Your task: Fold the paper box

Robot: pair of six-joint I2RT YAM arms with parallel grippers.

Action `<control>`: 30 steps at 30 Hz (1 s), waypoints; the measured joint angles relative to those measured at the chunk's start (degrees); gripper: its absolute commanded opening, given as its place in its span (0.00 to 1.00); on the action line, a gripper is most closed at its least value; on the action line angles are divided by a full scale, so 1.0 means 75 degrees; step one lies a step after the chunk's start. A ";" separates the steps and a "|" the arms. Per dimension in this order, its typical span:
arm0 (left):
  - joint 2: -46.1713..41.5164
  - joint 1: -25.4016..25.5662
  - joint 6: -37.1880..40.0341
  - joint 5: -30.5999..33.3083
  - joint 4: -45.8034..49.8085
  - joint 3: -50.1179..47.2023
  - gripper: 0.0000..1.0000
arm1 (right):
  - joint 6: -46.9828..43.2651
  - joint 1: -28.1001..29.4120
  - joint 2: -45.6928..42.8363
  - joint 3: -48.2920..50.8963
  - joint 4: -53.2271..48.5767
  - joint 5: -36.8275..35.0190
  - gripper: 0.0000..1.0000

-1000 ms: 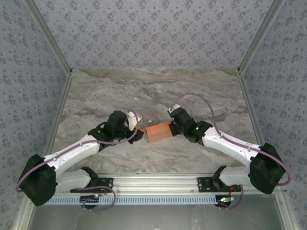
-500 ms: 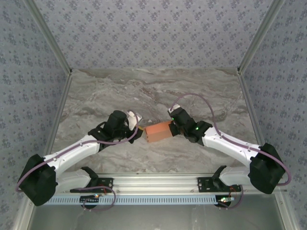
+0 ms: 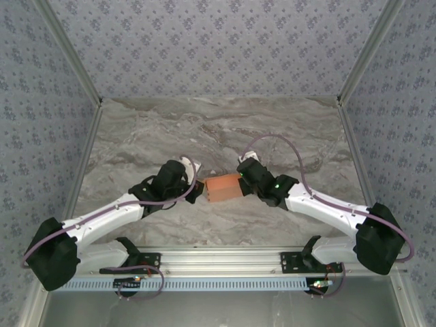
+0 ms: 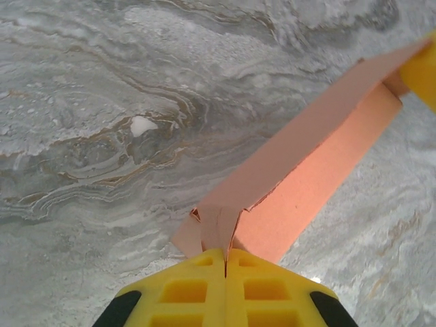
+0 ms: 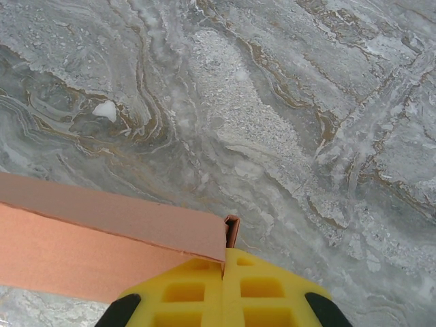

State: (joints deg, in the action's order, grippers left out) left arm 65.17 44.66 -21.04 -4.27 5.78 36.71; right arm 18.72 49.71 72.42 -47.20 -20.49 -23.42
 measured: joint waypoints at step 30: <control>0.0187 0.0367 -0.3217 0.1160 -0.0778 -0.0035 0.00 | 0.0391 0.0300 0.0000 0.0032 0.0073 -0.0455 0.03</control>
State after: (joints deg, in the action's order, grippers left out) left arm 66.57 47.42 -45.17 4.43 -0.05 36.45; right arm 21.65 51.96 72.42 -46.96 -19.94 -26.83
